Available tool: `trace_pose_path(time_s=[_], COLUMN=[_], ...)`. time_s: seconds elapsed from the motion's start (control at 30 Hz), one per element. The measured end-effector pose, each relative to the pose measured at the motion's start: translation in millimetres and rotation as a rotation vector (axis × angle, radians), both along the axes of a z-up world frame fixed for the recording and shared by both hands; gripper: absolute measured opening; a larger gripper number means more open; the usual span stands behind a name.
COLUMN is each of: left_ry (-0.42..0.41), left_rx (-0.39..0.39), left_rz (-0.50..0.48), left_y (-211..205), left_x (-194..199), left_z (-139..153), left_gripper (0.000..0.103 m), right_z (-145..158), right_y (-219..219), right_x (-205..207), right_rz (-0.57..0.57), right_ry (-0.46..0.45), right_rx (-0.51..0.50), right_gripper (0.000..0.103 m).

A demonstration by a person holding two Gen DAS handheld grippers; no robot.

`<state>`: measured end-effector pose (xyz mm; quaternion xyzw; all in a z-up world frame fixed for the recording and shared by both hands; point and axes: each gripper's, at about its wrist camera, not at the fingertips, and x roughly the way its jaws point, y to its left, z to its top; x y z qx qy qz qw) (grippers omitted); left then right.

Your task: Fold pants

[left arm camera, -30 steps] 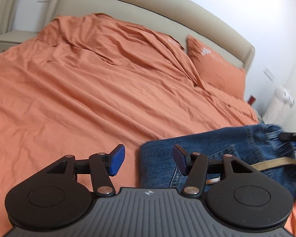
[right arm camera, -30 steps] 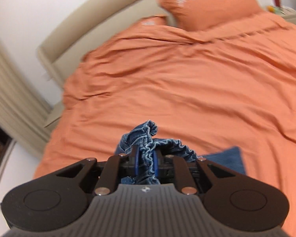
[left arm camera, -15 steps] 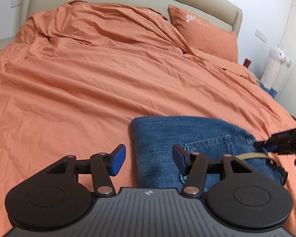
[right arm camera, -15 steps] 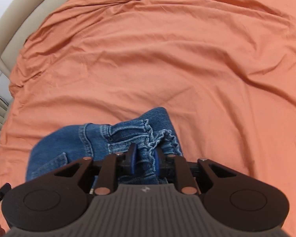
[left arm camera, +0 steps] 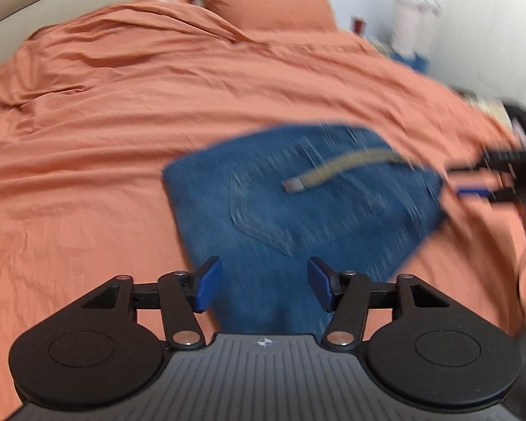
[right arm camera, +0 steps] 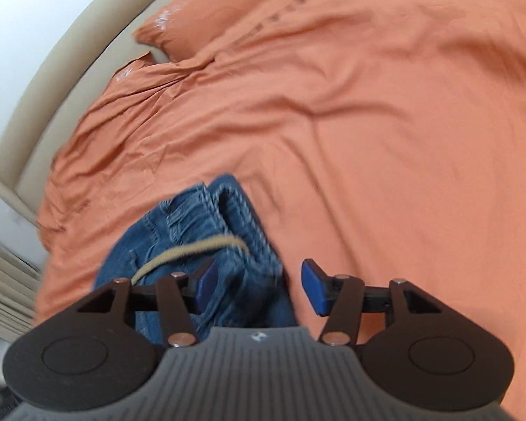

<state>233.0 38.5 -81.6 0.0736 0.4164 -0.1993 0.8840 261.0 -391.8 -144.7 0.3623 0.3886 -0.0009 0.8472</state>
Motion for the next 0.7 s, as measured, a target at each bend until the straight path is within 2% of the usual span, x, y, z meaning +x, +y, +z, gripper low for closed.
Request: trace_pose_path(time_s=[0.17, 0.23, 0.3, 0.33, 0.4, 0.47, 0.5, 0.53, 0.63, 0.7], left_ry=[0.076, 0.073, 0.067, 0.071, 0.091, 0.075, 0.067, 0.055, -0.004, -0.010], left_rx=[0.146, 0.211, 0.274, 0.296, 0.311, 0.320, 0.322, 0.322, 0.351, 0.336], left_rz=[-0.069, -0.065, -0.021, 0.001, 0.005, -0.008, -0.008, -0.003, 0.034, 0.068], left_y=[-19, -26, -29, -29, -29, -28, -28, -28, -25, -17], left_x=[-30, -34, -31, -28, -25, -24, -24, -25, -31, -30], left_z=[-24, -37, -49, -55, -62, -60, -58, -56, -49, -45], left_gripper=[0.070, 0.069, 0.062, 0.054, 0.048, 0.028, 0.026, 0.020, 0.003, 0.003], right_z=[-18, -27, -30, -30, -32, -37, -38, -38, -29, -12], right_y=[-1, 3, 5, 4, -2, -7, -8, -8, -8, -6], right_x=[3, 4, 4, 4, 4, 4, 5, 7, 5, -4], right_rz=[0.002, 0.014, 0.017, 0.018, 0.012, 0.005, 0.004, 0.005, 0.023, 0.052], right_ry=[0.028, 0.049, 0.042, 0.032, 0.012, 0.002, 0.000, -0.002, -0.047, -0.121], right_rx=[0.142, 0.182, 0.168, 0.168, 0.211, 0.271, 0.287, 0.289, 0.301, 0.294], right_gripper=[0.051, 0.050, 0.050, 0.046, 0.039, 0.034, 0.028, 0.015, 0.008, 0.007])
